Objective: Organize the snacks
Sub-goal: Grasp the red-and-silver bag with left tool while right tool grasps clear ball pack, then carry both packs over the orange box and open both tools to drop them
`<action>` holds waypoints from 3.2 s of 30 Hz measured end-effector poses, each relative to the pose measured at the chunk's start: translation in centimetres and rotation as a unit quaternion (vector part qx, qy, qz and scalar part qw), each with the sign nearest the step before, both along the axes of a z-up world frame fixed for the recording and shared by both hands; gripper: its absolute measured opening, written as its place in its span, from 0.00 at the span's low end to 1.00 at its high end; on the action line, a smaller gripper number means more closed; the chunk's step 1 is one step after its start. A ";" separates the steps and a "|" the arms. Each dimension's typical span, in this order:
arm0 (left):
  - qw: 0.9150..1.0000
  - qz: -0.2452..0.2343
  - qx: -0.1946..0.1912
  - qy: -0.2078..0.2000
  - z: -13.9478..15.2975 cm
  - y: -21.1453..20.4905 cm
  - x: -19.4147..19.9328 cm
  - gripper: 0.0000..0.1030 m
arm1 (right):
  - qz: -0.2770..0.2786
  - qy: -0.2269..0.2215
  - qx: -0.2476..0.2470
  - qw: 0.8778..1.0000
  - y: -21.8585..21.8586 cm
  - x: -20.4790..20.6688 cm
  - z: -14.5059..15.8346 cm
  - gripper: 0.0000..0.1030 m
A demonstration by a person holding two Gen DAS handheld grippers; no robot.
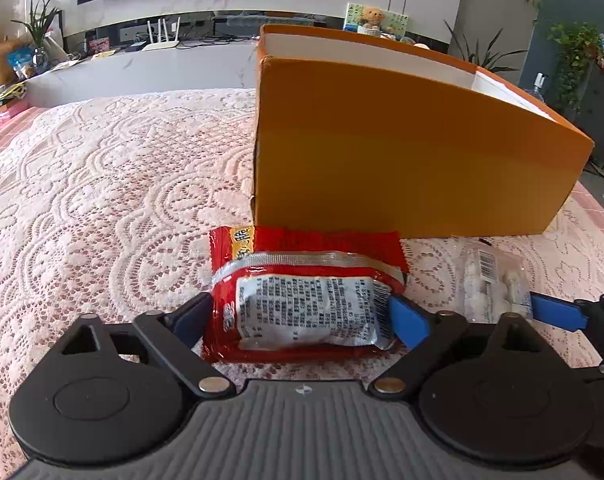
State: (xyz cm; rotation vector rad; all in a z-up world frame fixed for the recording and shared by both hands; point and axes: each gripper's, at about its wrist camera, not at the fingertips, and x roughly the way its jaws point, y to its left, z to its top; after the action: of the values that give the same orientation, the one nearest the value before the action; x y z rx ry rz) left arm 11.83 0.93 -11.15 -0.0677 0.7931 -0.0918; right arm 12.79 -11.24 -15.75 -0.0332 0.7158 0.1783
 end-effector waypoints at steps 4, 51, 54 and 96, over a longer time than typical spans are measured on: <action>1.000 -0.006 -0.003 -0.006 0.2 0.0 -0.3 0.90 | -0.005 -0.010 -0.008 1.000 -0.1 -0.2 0.1 0.68; 0.992 -0.033 -0.005 -0.120 12.8 0.3 -5.8 0.83 | 0.031 -0.087 0.034 0.995 -5.6 -7.2 13.7 0.55; 0.992 -0.038 -0.013 -0.118 14.0 0.4 -4.6 0.83 | 0.041 -0.089 0.038 0.994 -6.3 -6.8 15.2 0.55; 0.980 -0.092 0.168 0.054 7.3 -4.3 17.3 0.77 | 0.092 0.104 -0.072 0.988 -5.3 22.2 11.8 0.55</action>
State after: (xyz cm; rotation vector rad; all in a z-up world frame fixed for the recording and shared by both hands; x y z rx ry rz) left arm 29.16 -3.40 -3.80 0.3246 0.9129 -0.1292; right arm 35.03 -16.57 -3.97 -0.2222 0.9339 0.3088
